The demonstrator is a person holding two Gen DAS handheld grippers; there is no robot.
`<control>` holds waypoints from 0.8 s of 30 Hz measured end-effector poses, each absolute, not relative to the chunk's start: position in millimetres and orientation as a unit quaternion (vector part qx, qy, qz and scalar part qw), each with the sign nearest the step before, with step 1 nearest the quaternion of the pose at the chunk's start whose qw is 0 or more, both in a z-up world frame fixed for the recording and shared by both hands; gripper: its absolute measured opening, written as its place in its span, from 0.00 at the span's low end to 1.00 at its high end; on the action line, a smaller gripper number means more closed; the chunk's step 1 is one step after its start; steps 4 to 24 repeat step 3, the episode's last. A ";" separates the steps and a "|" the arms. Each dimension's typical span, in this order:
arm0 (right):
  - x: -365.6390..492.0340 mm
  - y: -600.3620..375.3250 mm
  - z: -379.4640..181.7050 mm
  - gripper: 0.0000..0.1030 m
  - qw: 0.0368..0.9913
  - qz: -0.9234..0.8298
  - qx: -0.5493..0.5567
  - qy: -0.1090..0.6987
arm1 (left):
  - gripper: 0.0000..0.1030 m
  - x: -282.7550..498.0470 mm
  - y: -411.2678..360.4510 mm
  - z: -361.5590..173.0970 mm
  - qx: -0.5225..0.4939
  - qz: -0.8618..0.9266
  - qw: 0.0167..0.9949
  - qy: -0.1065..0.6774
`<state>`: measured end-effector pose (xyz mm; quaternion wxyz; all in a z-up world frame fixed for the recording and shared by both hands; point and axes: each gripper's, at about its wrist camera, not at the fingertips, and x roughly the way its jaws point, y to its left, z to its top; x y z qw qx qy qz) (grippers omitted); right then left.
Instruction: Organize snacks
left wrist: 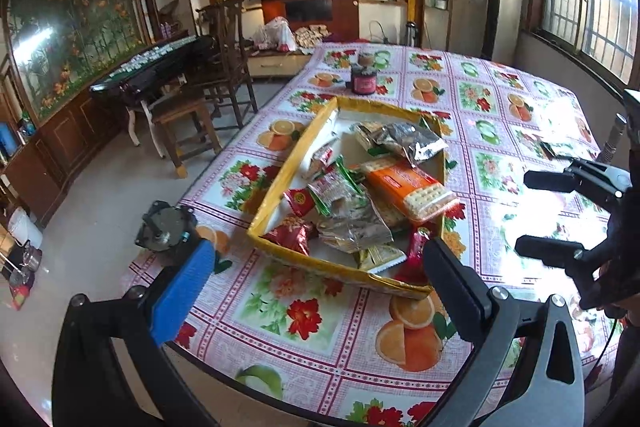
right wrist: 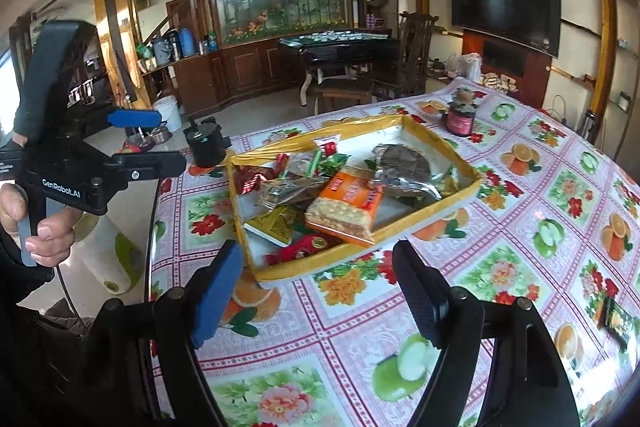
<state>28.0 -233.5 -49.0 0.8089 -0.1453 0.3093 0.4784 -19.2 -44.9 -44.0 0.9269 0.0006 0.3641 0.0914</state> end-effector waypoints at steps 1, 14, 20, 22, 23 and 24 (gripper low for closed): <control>27.0 -229.3 -49.3 0.75 0.807 0.480 -0.150 0.309 | 1.00 -19.7 -46.6 -43.1 0.004 0.093 0.927 0.362; 24.3 -220.9 -50.2 0.75 0.802 0.485 -0.160 0.310 | 1.00 -21.8 -47.2 -39.9 0.004 0.089 0.929 0.359; 24.3 -220.9 -50.2 0.75 0.802 0.485 -0.160 0.310 | 1.00 -21.8 -47.2 -39.9 0.004 0.089 0.929 0.359; 24.3 -220.9 -50.2 0.75 0.802 0.485 -0.160 0.310 | 1.00 -21.8 -47.2 -39.9 0.004 0.089 0.929 0.359; 24.3 -220.9 -50.2 0.75 0.802 0.485 -0.160 0.310 | 1.00 -21.8 -47.2 -39.9 0.004 0.089 0.929 0.359; 24.3 -220.9 -50.2 0.75 0.802 0.485 -0.160 0.310 | 1.00 -21.8 -47.2 -39.9 0.004 0.089 0.929 0.359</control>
